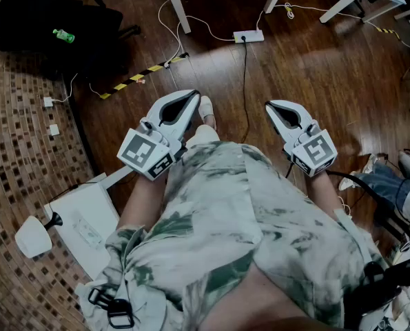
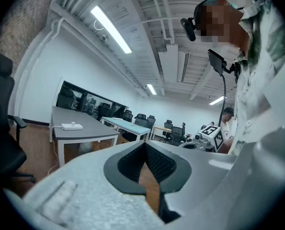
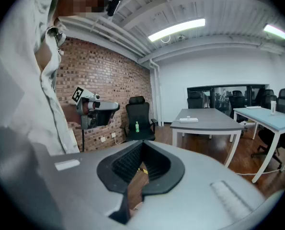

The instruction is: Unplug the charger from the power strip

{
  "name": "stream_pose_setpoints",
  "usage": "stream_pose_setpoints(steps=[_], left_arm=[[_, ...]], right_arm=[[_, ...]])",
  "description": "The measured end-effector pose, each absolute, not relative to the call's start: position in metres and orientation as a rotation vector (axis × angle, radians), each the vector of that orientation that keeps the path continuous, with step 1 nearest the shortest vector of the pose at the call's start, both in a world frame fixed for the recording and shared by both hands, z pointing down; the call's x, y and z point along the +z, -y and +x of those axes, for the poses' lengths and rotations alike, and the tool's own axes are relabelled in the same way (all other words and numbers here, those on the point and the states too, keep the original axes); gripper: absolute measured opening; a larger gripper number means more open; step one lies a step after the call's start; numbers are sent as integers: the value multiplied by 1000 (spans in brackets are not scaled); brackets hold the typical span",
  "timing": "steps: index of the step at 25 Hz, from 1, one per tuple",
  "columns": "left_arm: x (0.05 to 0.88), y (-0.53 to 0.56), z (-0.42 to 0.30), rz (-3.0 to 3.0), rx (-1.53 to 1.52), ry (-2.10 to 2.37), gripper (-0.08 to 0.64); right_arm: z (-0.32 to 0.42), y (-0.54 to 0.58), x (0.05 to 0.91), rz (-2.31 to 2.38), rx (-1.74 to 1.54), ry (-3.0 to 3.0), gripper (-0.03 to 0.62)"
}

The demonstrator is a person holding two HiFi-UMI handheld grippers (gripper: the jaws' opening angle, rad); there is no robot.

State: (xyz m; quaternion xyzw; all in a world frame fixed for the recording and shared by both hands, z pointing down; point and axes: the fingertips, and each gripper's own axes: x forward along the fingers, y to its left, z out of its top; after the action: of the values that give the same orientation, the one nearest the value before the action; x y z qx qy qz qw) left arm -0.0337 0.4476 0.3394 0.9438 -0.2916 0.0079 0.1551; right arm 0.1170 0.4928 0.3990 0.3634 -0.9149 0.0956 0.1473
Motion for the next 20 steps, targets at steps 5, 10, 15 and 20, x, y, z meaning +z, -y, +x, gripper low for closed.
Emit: stream_pose_setpoints(steps=[5,10,15,20], left_arm=[[328,-353,-43,2724,7,737,0],[328,-269,-51,2747,25,683,-2],[340,-211,-59,2729,37,720,0],[365,-148,-54,2668,74,797,0]], right_arm=[[92,-398,388,1049,226,2587,6],[72,-310,369,1064,186,2603,8],[69,-248,385,1015,215,2598,6],[78,-168,409,938,251,2633,6]])
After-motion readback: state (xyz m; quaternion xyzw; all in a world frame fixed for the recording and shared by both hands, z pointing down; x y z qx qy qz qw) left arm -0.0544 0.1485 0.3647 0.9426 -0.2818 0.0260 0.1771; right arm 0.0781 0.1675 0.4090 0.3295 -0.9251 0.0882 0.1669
